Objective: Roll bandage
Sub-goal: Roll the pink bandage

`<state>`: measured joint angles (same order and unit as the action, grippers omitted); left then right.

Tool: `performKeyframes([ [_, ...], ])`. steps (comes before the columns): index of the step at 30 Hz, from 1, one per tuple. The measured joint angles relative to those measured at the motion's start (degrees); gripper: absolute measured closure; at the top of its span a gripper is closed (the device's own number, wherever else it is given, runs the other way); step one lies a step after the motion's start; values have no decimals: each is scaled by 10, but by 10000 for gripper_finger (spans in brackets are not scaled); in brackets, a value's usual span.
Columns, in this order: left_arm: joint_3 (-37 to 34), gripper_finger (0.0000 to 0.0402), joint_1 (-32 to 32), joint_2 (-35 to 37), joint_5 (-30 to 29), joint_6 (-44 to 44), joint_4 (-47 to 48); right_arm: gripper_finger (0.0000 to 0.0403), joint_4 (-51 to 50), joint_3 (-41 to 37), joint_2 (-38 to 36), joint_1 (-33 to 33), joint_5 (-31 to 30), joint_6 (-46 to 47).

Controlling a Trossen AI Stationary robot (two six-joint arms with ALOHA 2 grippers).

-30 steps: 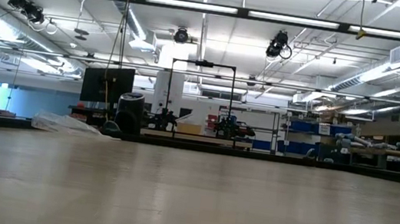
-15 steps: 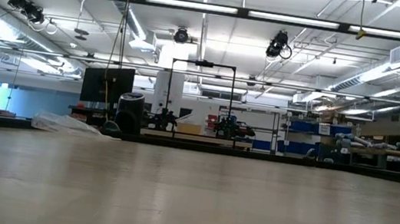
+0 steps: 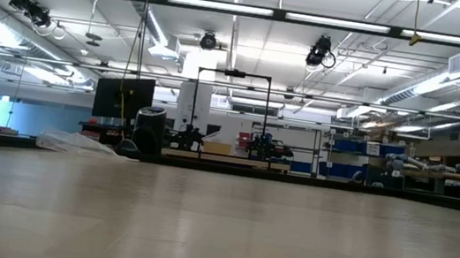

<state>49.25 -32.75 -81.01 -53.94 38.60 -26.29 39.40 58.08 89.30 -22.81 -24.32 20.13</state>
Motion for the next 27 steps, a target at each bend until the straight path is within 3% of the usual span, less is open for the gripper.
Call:
performKeyframes([
  [8, 0, 394, 0, 0, 10, 5, 3, 238, 0, 0, 0, 0, -11, 16],
  [21, 0, 394, -7, 0, 17, 93, 5, 247, -29, 0, 0, 8, -18, 24],
  [27, 0, 394, -18, 0, 15, 160, 7, 264, -72, 0, 0, 23, -16, 77],
])
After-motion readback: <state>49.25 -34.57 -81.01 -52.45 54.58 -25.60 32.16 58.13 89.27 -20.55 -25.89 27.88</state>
